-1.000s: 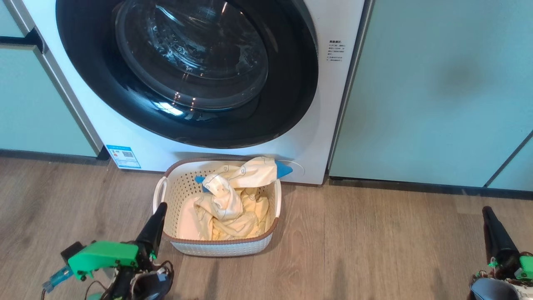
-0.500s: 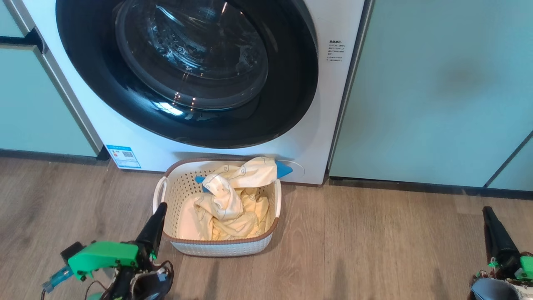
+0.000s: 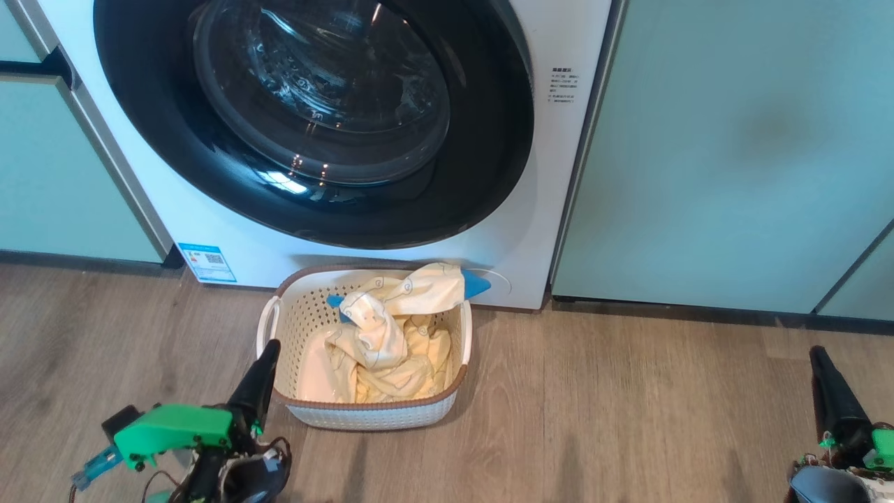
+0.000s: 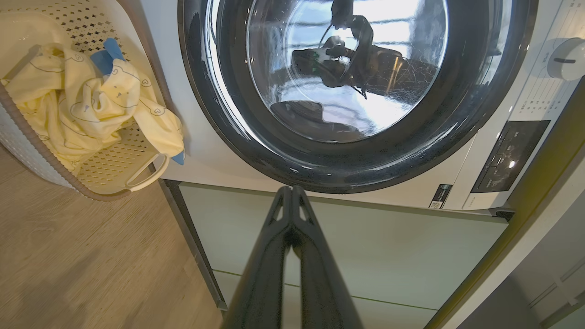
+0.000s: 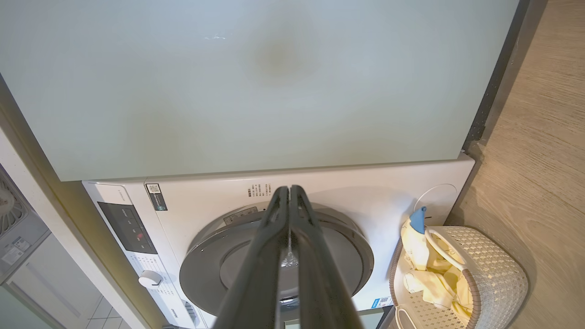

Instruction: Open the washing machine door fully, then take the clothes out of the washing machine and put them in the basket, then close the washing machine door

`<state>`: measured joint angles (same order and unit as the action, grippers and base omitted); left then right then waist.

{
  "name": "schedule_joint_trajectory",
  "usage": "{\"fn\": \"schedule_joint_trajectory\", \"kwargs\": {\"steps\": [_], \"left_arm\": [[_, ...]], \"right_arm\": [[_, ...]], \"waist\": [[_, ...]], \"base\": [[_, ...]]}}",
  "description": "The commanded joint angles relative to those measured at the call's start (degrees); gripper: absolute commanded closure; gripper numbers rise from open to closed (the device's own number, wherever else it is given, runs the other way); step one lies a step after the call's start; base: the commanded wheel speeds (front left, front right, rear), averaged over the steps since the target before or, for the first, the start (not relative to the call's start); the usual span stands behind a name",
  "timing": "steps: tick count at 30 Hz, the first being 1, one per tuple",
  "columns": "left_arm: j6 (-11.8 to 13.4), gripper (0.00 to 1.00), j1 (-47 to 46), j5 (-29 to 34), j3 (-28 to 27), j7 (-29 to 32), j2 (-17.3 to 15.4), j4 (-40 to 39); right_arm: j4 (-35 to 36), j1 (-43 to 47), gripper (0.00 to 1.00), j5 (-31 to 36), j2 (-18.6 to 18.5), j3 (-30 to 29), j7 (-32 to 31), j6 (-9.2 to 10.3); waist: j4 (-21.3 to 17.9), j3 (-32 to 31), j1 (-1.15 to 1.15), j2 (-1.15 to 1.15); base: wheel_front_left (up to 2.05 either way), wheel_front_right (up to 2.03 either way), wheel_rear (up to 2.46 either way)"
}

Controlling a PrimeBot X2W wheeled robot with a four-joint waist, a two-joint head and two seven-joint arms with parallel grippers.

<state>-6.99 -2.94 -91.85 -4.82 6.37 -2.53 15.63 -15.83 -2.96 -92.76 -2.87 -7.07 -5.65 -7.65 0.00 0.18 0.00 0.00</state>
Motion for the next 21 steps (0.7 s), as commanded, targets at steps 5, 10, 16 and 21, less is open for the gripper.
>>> {"fn": "schedule_joint_trajectory", "kwargs": {"steps": [5,10,16,21], "left_arm": [[-0.49,1.0,-3.25,-0.31,-1.71,0.13,-0.35,-1.58],[-0.49,1.0,-3.25,-0.31,-1.71,0.13,-0.35,-1.58],[-0.49,1.0,-3.25,-0.31,-1.71,0.13,-0.34,-1.58],[-0.49,1.0,-3.25,-0.31,-1.71,0.12,-0.34,-1.58]], "right_arm": [[1.82,-3.19,1.0,0.27,-0.32,0.95,-0.51,0.16],[1.82,-3.19,1.0,0.3,-0.3,0.92,-0.54,0.16],[1.82,-3.19,1.0,0.33,-0.28,0.88,-0.57,0.16],[1.82,-3.2,1.0,0.35,-0.26,0.85,-0.59,0.16]], "waist": [[0.0,0.0,0.0,0.0],[0.0,0.0,0.0,0.0],[0.0,0.0,0.0,0.0],[0.0,0.0,0.0,0.0]], "base": [[0.0,0.0,0.0],[0.0,0.0,0.0],[0.0,0.0,0.0],[0.0,0.0,0.0]]}}
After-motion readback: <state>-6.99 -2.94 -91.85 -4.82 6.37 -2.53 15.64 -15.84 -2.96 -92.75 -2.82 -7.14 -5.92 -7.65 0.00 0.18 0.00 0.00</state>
